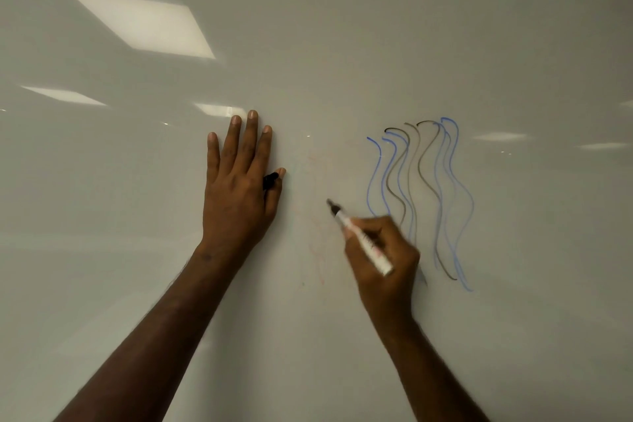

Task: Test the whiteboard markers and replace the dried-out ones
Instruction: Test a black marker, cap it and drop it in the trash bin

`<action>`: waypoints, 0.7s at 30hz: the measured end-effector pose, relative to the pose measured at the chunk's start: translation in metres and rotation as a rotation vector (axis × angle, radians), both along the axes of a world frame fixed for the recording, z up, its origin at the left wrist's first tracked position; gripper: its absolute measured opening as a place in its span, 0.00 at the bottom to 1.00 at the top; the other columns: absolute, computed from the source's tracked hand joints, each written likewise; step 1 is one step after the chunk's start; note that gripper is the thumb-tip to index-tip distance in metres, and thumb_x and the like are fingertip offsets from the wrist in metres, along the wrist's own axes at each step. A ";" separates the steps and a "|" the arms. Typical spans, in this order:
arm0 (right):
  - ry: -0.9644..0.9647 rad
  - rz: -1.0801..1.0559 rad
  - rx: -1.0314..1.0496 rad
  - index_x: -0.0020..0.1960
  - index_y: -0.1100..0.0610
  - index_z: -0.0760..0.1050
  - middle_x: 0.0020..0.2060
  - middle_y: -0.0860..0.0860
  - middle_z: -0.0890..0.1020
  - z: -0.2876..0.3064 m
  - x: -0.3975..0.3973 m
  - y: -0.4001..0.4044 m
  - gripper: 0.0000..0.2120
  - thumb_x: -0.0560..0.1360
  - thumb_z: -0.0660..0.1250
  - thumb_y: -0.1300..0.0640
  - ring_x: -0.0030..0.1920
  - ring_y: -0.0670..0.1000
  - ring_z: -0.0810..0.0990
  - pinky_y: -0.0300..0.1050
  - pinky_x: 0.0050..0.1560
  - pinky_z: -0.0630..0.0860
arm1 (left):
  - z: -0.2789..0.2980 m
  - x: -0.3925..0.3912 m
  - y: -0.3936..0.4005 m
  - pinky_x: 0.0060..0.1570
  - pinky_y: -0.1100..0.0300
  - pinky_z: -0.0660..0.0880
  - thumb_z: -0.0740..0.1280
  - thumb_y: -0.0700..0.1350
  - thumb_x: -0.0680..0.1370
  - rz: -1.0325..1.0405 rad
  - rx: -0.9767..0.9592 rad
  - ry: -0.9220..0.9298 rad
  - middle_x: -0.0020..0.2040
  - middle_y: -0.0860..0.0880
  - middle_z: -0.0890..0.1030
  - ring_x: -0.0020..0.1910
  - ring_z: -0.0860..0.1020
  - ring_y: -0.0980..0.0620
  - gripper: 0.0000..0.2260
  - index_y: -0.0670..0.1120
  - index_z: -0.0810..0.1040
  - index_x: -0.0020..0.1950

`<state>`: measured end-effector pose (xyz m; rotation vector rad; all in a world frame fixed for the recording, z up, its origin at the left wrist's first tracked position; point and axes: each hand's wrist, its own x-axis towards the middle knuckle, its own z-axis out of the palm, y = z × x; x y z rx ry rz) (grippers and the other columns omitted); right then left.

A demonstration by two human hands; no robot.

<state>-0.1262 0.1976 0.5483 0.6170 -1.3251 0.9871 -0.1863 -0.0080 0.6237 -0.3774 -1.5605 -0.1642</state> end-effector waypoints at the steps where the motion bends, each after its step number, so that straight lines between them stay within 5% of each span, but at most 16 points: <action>1: -0.008 -0.021 0.055 0.44 0.58 0.79 0.32 0.50 0.78 -0.016 0.002 0.000 0.03 0.73 0.72 0.62 0.29 0.51 0.76 0.51 0.26 0.72 | 0.000 0.000 0.000 0.78 0.39 0.49 0.56 0.52 0.84 0.004 -0.004 -0.007 0.82 0.42 0.54 0.81 0.50 0.42 0.27 0.42 0.56 0.81; 9: -0.151 0.001 -0.008 0.44 0.53 0.77 0.36 0.46 0.79 -0.093 0.018 0.017 0.07 0.71 0.71 0.63 0.32 0.52 0.78 0.48 0.30 0.76 | 0.000 0.006 -0.002 0.77 0.37 0.47 0.55 0.55 0.85 -0.021 -0.053 -0.037 0.82 0.41 0.53 0.81 0.50 0.40 0.27 0.46 0.56 0.81; 15: -0.261 0.293 -0.305 0.44 0.54 0.77 0.30 0.56 0.78 -0.075 0.047 0.014 0.04 0.71 0.71 0.61 0.27 0.53 0.75 0.43 0.27 0.72 | -0.022 0.026 -0.003 0.75 0.32 0.51 0.60 0.52 0.84 -0.242 -0.145 -0.109 0.81 0.41 0.58 0.81 0.51 0.40 0.21 0.45 0.70 0.76; 17: -0.283 0.377 -0.323 0.43 0.57 0.78 0.30 0.57 0.79 -0.062 0.059 0.017 0.03 0.70 0.71 0.62 0.27 0.54 0.76 0.42 0.26 0.73 | -0.046 0.041 -0.003 0.74 0.37 0.59 0.62 0.49 0.83 -0.329 -0.204 -0.103 0.76 0.41 0.69 0.79 0.60 0.40 0.16 0.44 0.79 0.66; 19: -0.315 0.451 -0.296 0.43 0.59 0.80 0.31 0.58 0.80 -0.052 0.070 0.021 0.02 0.70 0.70 0.63 0.28 0.56 0.77 0.44 0.26 0.75 | -0.073 0.057 -0.001 0.59 0.50 0.74 0.62 0.50 0.83 -0.429 -0.233 -0.145 0.55 0.46 0.83 0.60 0.79 0.44 0.13 0.45 0.82 0.47; 21: -0.346 0.516 -0.246 0.41 0.59 0.80 0.30 0.59 0.79 -0.045 0.081 0.026 0.03 0.72 0.68 0.63 0.27 0.58 0.77 0.44 0.26 0.75 | -0.095 0.071 0.005 0.34 0.60 0.70 0.61 0.54 0.82 -0.471 -0.222 -0.273 0.32 0.54 0.72 0.32 0.73 0.51 0.17 0.48 0.70 0.35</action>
